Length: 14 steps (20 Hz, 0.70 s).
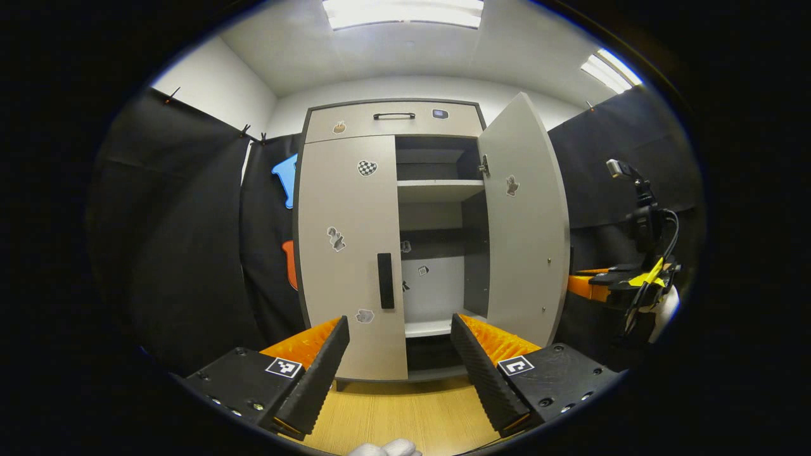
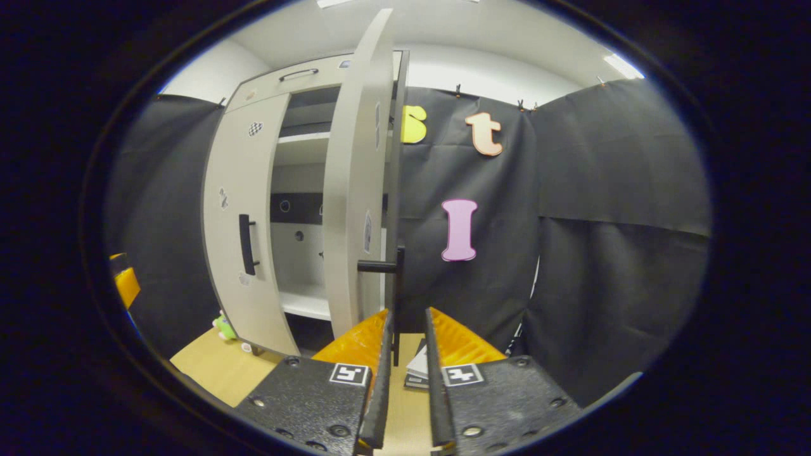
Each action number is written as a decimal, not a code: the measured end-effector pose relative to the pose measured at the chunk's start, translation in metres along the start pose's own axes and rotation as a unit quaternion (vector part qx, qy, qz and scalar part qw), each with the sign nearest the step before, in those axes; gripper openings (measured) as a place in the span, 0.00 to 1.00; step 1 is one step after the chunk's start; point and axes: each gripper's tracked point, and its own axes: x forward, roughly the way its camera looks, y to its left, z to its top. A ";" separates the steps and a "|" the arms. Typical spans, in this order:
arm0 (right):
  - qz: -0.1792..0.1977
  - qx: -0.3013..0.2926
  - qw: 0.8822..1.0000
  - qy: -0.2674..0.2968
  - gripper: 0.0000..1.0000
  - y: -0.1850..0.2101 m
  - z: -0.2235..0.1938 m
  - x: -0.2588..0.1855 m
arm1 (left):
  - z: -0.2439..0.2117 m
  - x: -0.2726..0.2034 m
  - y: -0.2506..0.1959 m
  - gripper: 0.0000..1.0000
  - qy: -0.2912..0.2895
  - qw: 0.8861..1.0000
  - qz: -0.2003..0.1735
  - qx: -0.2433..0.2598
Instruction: Open the right door of the double-door shoe cabinet with the right hand, and open the left door with the left hand.
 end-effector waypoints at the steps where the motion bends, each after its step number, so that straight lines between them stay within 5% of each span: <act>1: 0.005 0.004 1.000 -0.002 0.36 0.007 0.001 -0.006 | -0.001 0.001 0.006 0.96 0.002 1.000 0.005 0.004; 4: 0.011 0.004 1.000 -0.017 0.85 0.022 0.005 -0.035 | -0.010 0.008 0.019 0.96 0.009 1.000 0.011 0.005; 6: 0.011 0.018 0.999 -0.033 1.00 0.035 0.001 -0.053 | -0.015 0.015 0.029 0.96 0.016 1.000 0.015 0.006; 14: 0.042 0.039 0.998 -0.005 1.00 0.094 -0.044 -0.083 | -0.042 0.054 0.045 0.96 0.037 0.999 0.015 0.000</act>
